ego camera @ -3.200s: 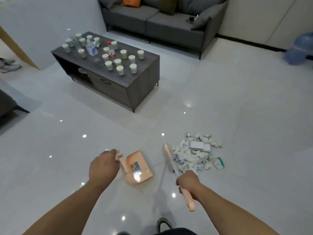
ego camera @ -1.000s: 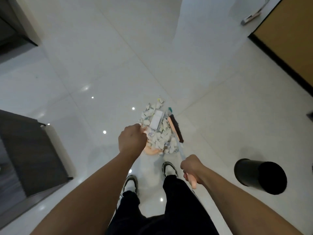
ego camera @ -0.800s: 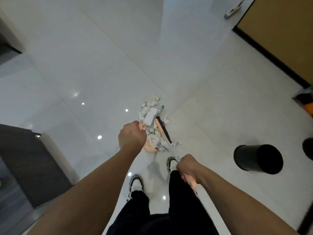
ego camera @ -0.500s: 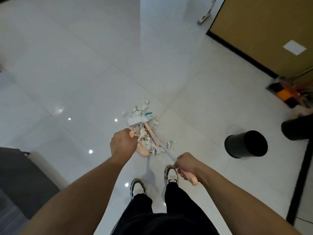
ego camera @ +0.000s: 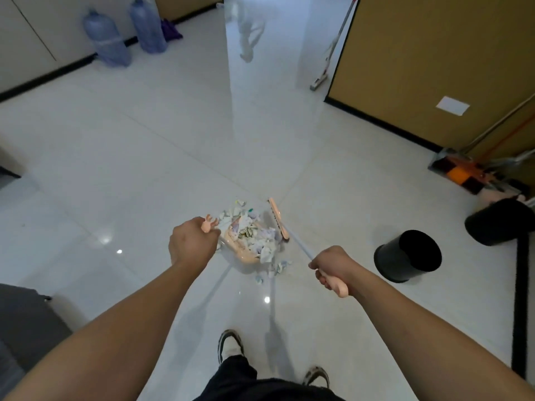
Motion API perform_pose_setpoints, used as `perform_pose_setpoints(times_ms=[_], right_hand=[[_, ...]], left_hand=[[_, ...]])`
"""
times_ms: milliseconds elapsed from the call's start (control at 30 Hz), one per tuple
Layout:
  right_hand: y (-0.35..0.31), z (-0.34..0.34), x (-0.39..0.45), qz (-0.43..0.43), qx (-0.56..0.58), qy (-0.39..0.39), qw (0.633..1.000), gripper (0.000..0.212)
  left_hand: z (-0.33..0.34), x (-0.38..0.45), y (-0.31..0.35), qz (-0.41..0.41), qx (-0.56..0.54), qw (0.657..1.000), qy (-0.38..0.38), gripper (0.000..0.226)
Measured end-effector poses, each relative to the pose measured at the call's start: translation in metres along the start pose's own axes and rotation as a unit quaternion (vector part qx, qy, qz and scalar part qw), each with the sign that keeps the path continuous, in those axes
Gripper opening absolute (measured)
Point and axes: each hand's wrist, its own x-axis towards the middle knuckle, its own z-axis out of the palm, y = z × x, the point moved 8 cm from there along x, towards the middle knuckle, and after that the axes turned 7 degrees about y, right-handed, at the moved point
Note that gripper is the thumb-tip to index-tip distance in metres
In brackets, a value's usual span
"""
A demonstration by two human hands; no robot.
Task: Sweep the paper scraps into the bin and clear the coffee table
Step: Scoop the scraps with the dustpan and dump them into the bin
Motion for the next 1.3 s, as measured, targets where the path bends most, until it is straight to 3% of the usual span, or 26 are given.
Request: perform_pose_setpoints(times_ms=[467, 833, 1033, 1200, 1300], right_hand=[[0.099, -0.196, -0.032, -0.069, 0.101, 0.046, 0.991, 0.014], [0.16, -0.287, -0.042, -0.022, 0.146, 0.155, 0.977, 0.009], [0.187, -0.329, -0.053, 0.005, 0.206, 0.209, 0.956, 0.015], [0.207, -0.352, -0.058, 0.035, 0.249, 0.254, 0.934, 0.003], [0.217, -0.358, -0.06, 0.052, 0.273, 0.269, 0.922, 0.01]], left_hand=[[-0.006, -0.109, 0.172, 0.1, -0.054, 0.992, 0.052, 0.015], [0.041, -0.143, 0.314, 0.231, -0.06, 0.971, 0.0, 0.018], [0.081, -0.155, 0.391, 0.324, -0.054, 0.944, -0.045, 0.018], [0.112, -0.167, 0.441, 0.371, -0.06, 0.924, -0.072, 0.018], [0.129, -0.174, 0.464, 0.41, -0.067, 0.905, -0.086, 0.019]])
